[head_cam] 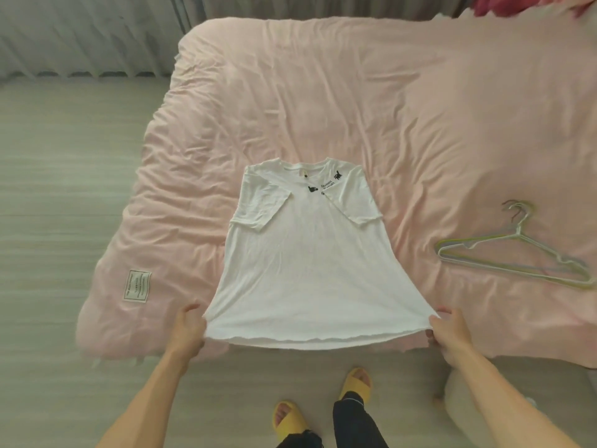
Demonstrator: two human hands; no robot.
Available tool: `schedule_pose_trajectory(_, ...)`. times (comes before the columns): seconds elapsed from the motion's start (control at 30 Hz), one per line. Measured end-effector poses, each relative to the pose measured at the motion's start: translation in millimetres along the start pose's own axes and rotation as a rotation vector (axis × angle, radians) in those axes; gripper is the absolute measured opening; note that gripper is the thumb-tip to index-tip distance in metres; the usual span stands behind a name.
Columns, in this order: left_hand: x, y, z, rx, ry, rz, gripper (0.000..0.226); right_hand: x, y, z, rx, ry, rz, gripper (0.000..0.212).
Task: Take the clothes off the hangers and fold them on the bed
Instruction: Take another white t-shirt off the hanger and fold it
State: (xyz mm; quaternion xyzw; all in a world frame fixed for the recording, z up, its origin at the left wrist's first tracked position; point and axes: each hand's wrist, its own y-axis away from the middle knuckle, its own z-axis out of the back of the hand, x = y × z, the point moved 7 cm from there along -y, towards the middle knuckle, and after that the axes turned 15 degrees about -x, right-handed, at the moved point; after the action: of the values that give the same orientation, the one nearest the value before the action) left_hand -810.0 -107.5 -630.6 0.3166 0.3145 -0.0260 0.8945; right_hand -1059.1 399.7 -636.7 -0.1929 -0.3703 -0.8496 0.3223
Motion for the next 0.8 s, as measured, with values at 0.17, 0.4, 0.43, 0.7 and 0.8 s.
schedule_pose_trajectory(0.17, -54, -4, 4, 0.099, 0.275, 0.238, 0.03, 58, 12, 3, 0.093, -0.373, -0.218, 0.031)
schedule_pose_trajectory(0.4, -157, -35, -1, 0.172, 0.458, 0.203, 0.047, 159, -17, -20, 0.308, -0.64, -0.234, 0.047)
schedule_pose_trajectory(0.43, -171, -43, -5, 0.178, 0.398, 0.147, 0.049, 171, -27, -29, 0.335, -0.545, -0.164, 0.054)
schedule_pose_trajectory(0.7, -260, -138, -44, -0.147, 0.189, -0.11, 0.03, 280, -128, -119, 0.13, 0.004, 0.339, 0.032)
schedule_pose_trajectory(0.8, -276, -176, -57, -0.294, 0.223, -0.104, 0.03, 312, -150, -157, 0.131, -0.004, 0.363, 0.033)
